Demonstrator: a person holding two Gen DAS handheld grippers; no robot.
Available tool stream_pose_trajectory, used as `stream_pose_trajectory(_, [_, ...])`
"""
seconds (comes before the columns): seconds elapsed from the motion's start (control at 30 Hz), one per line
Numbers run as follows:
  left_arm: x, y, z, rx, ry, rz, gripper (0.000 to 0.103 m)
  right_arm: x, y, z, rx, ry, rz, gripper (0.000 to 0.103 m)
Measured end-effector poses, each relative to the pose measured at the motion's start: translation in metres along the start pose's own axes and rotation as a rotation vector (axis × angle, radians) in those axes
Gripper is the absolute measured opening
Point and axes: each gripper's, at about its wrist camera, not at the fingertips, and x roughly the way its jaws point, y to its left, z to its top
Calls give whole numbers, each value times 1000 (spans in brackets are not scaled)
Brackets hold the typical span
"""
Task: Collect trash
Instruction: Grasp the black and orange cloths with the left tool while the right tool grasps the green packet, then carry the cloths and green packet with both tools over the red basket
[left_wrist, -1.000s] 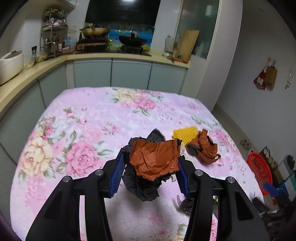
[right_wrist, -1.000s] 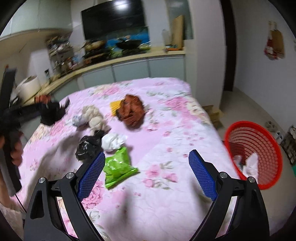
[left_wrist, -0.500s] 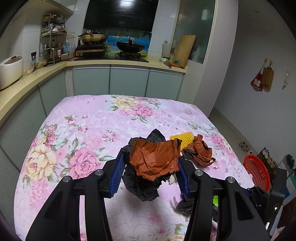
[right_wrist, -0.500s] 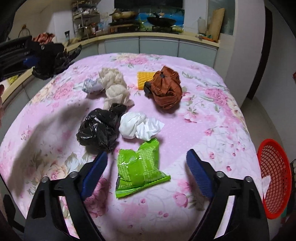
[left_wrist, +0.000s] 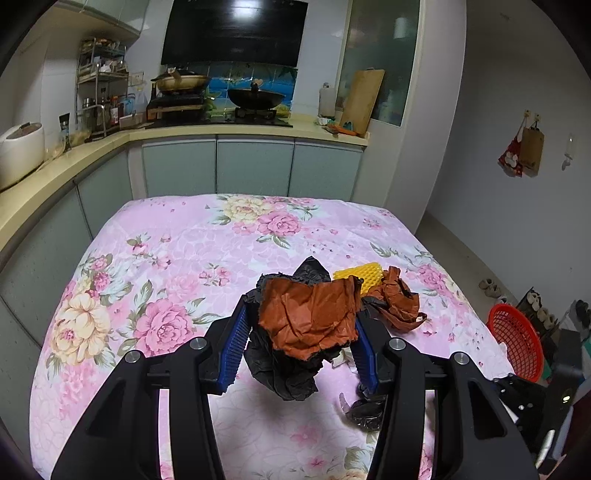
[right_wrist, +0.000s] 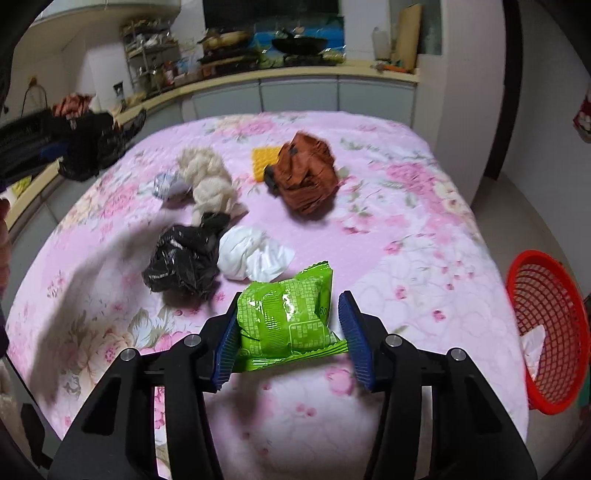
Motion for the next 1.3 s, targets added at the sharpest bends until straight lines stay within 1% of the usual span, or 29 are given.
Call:
stream_pose_trajectory(0.37, [-18,-32,-2,73,-89,7,48,-52,-21,19,90,-175,-26,50])
stream_pose_trajectory(0.43, [-24,-38,-2,81,-111,4,48,-65,-25,22,99,-220,-26,50])
stream_pose_trajectory(0.53, [-33,-54,-5,122,-150,11,48,-80,-28,27,107,-271,-19,50])
stream_pose_trajectory(0.73, [-43,-86,-12,179,-192,-3,48,-106,-37,32,123,-350,-7,50])
stream_pose_trajectory(0.9, [-46,-106,-15,193,-199,-26,48,-130,-50,33,137,-406,-7,49])
stream_pose_trajectory(1.1, [-44,-132,-16,222,-194,-61,48,-156,-70,34,150,-468,-32,50])
stream_pose_trajectory(1.3, [-41,-159,-17,257,-186,-99,48,-170,-91,33,179,-491,-67,50])
